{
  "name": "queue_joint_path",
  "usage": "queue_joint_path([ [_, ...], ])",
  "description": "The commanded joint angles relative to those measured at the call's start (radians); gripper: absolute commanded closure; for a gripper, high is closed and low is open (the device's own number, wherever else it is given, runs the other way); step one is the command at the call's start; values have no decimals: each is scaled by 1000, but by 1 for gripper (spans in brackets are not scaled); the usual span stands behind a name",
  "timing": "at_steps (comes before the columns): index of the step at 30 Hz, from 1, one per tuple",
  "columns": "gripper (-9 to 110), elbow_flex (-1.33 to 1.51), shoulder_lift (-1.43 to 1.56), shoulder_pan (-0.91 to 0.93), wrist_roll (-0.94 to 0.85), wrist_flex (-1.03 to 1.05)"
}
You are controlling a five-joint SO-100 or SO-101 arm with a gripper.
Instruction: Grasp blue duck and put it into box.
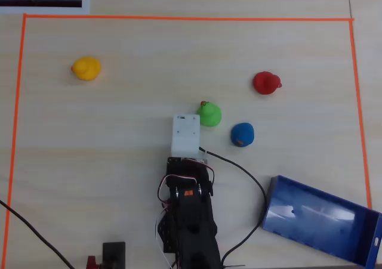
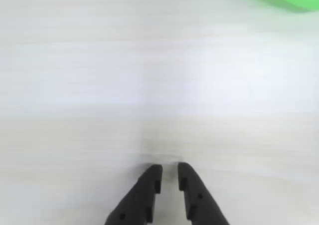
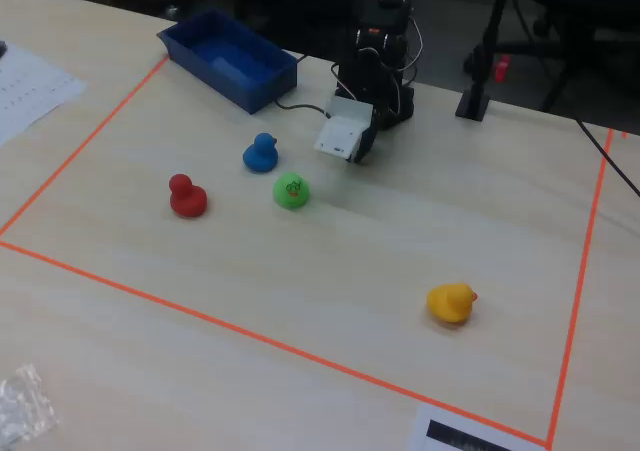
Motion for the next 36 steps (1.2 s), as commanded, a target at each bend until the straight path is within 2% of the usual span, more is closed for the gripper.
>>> queue_joint_path([
  [1,101,-5,-14,12,74,9],
  [10,101,-5,-14,15,91,2],
  [13,101,-31,-40,89,98,-126],
  [19,100,-293,-354,296,95,-325],
  [23,96,-468,-514,403,64,-353],
  [27,81,-676,-689,532,26,-357],
  [30,74,-804,-802,638,-5,-400],
  [36,67,-781,-917,816,-124,-730],
])
